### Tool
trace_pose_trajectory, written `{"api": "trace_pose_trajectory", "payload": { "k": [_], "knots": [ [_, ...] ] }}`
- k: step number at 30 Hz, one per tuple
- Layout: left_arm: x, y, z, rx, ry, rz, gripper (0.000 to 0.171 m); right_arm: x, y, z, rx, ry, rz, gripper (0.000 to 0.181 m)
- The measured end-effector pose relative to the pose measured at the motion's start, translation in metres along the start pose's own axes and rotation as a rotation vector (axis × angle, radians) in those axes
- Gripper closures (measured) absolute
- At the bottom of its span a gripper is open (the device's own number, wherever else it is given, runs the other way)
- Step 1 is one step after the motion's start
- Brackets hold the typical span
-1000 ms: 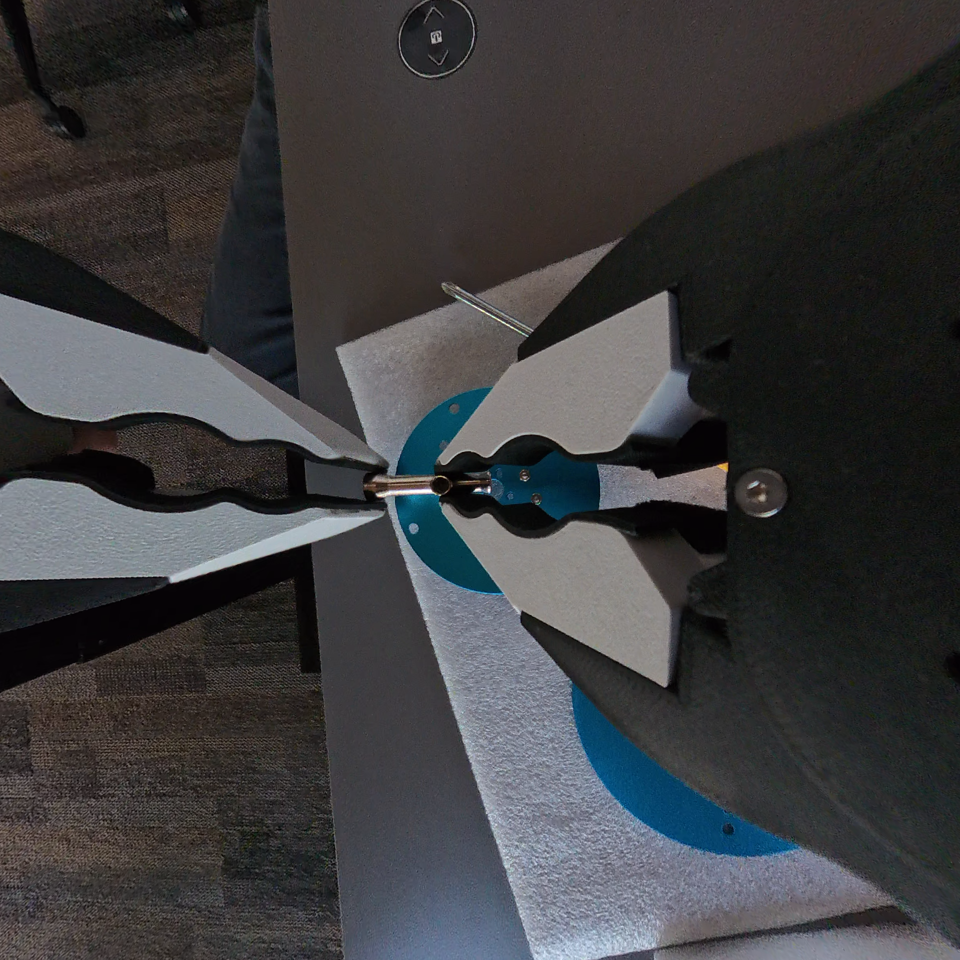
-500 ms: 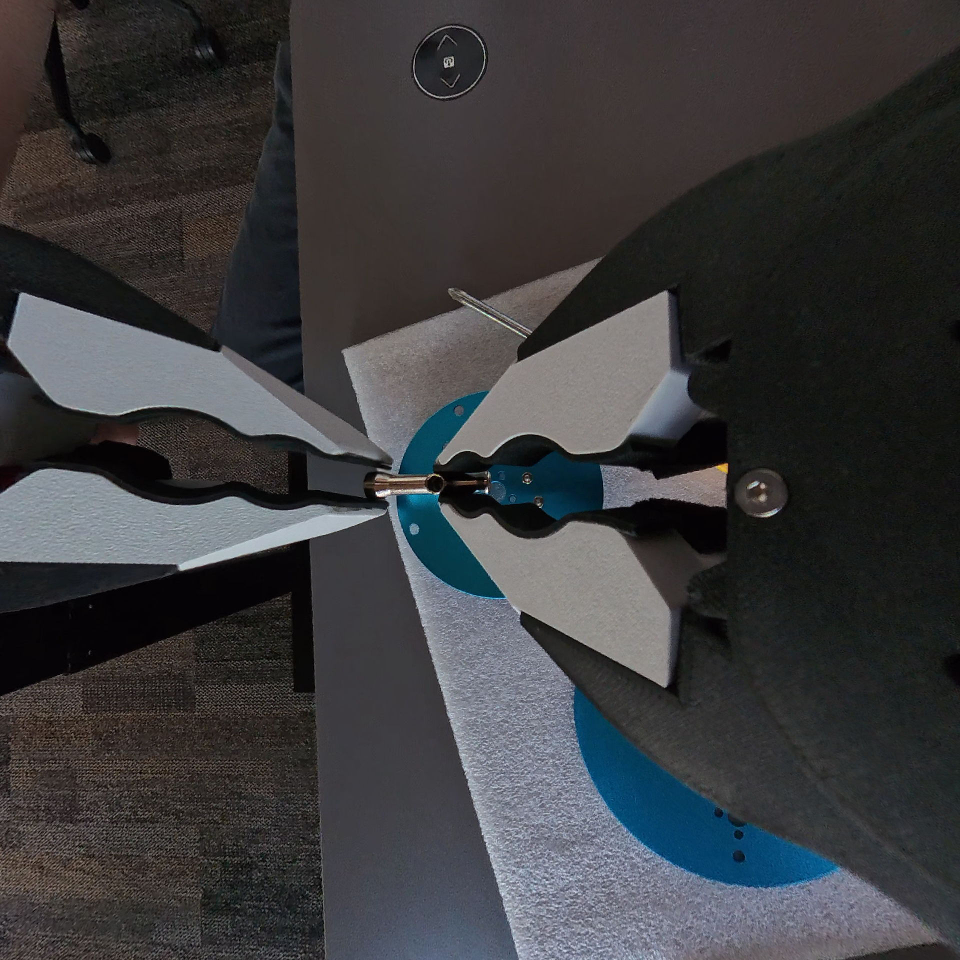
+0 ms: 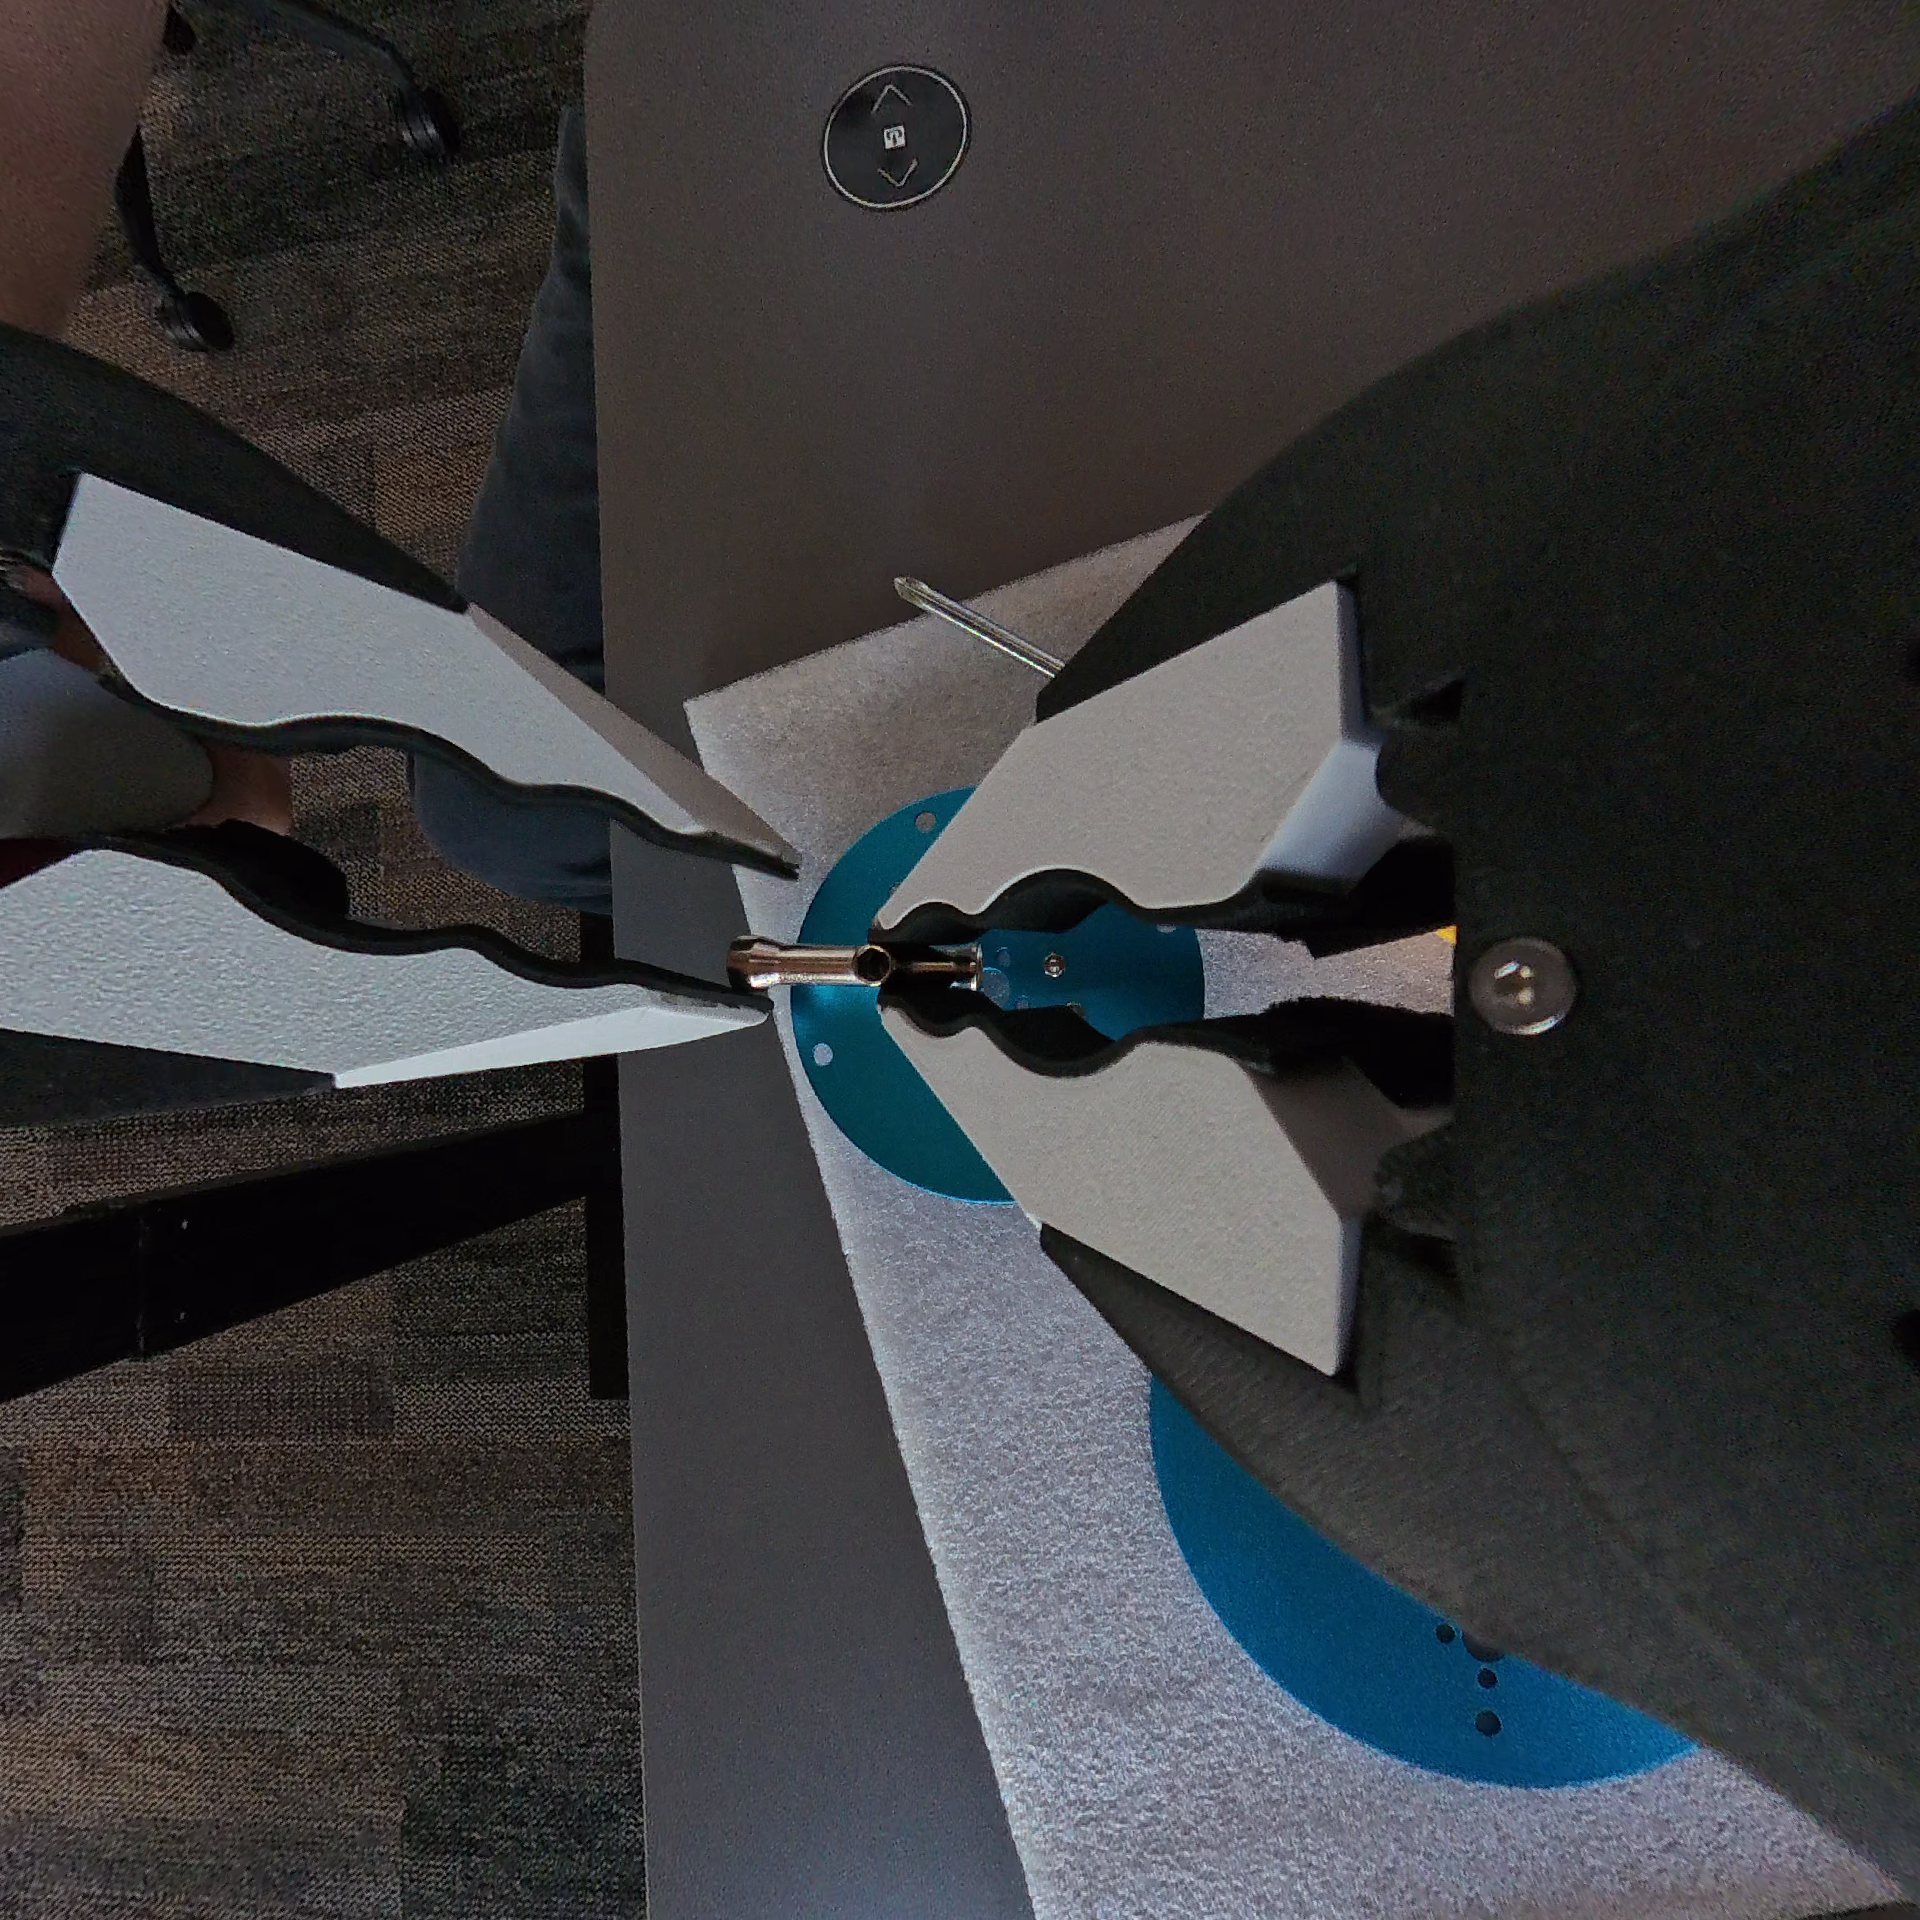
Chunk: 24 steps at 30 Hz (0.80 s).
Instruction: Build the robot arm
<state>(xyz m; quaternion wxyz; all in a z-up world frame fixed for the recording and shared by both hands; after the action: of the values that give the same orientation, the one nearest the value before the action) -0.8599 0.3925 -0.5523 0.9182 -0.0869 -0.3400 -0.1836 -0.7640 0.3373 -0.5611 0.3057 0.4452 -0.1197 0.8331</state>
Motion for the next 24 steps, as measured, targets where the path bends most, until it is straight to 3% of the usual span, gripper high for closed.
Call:
{"api": "trace_pose_trajectory", "payload": {
  "k": [24],
  "knots": [
    [0.005,0.002,0.006,-0.008,-0.024,0.040,0.166,0.007,0.005,0.003,-0.093,0.025,0.040,0.155]
  ]
}}
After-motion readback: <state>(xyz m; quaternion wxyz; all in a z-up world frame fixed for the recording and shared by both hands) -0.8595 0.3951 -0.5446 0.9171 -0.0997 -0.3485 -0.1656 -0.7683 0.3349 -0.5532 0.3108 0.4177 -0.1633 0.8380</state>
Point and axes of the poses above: each gripper's, where its closed fingertips meet, z back along the fingers, x out of its top, y = z × x across the jaws, the point moved 7 cm from there along z, back along the fingers, and after that the axes turned 3 degrees about -z, right-handed, at the moved point
